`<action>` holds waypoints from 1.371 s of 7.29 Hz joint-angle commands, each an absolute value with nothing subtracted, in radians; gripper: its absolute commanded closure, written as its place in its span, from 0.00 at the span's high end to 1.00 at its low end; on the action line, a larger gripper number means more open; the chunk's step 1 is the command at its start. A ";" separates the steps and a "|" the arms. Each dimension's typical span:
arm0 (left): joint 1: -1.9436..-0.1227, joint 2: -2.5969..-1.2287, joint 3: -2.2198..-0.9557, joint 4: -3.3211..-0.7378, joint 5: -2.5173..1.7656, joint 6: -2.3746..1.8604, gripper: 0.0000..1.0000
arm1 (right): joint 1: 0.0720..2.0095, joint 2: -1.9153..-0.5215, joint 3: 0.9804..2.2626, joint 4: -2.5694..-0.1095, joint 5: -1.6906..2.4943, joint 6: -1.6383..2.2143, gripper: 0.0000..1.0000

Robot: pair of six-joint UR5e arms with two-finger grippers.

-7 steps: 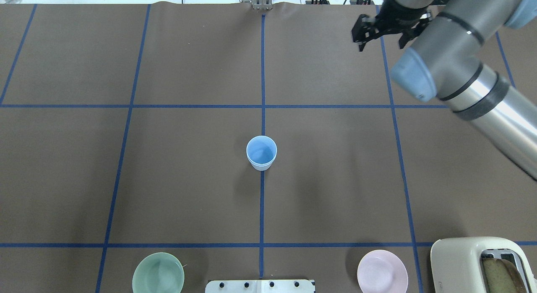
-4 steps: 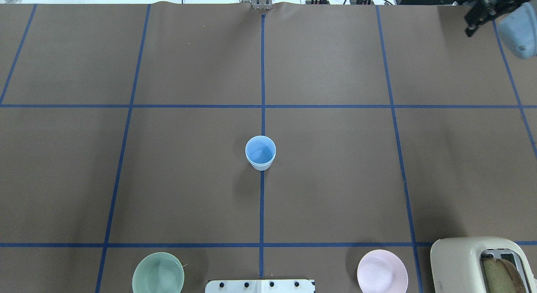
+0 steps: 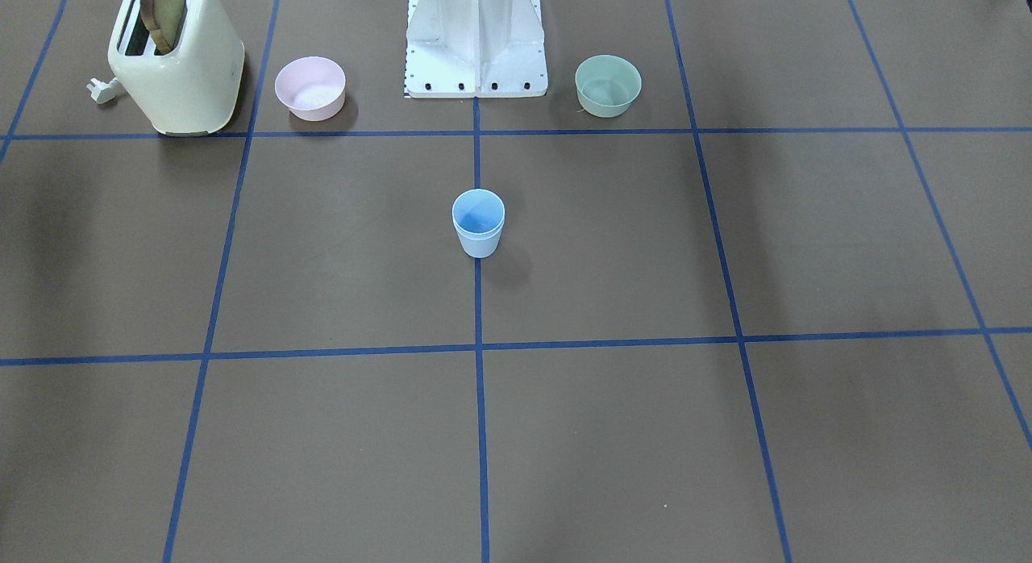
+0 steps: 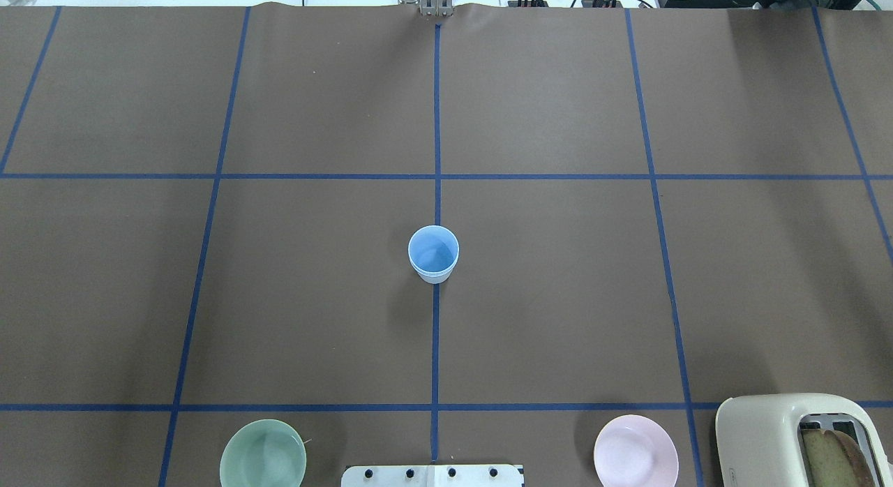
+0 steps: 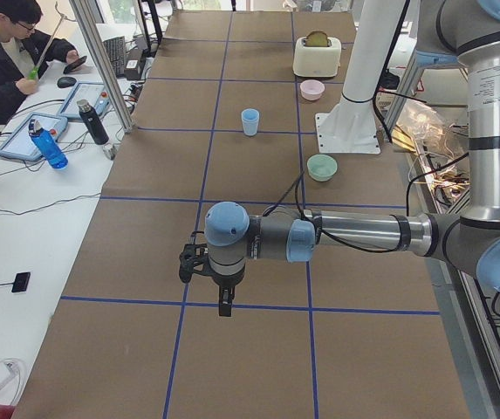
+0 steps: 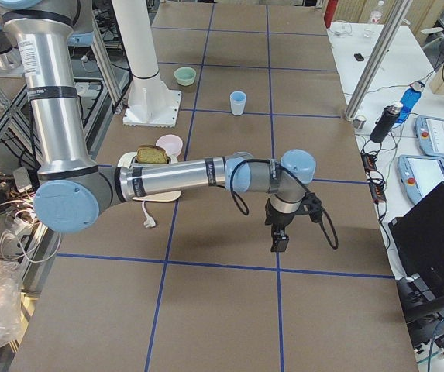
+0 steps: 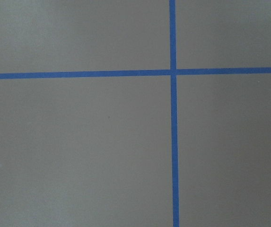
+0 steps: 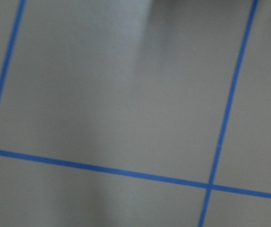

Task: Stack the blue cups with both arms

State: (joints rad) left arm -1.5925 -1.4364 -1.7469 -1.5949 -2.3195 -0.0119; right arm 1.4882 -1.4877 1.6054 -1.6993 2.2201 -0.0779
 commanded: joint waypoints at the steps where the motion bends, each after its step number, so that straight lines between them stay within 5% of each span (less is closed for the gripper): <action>1: -1.592 -1.437 -1.744 -1.597 -2.319 -0.012 0.99 | 1.523 -1.578 1.608 -1.632 2.221 -0.084 1.00; 10: -1.591 -1.434 -1.735 -1.595 -2.319 -0.012 0.99 | 1.528 -1.594 1.603 -1.634 2.226 -0.074 1.00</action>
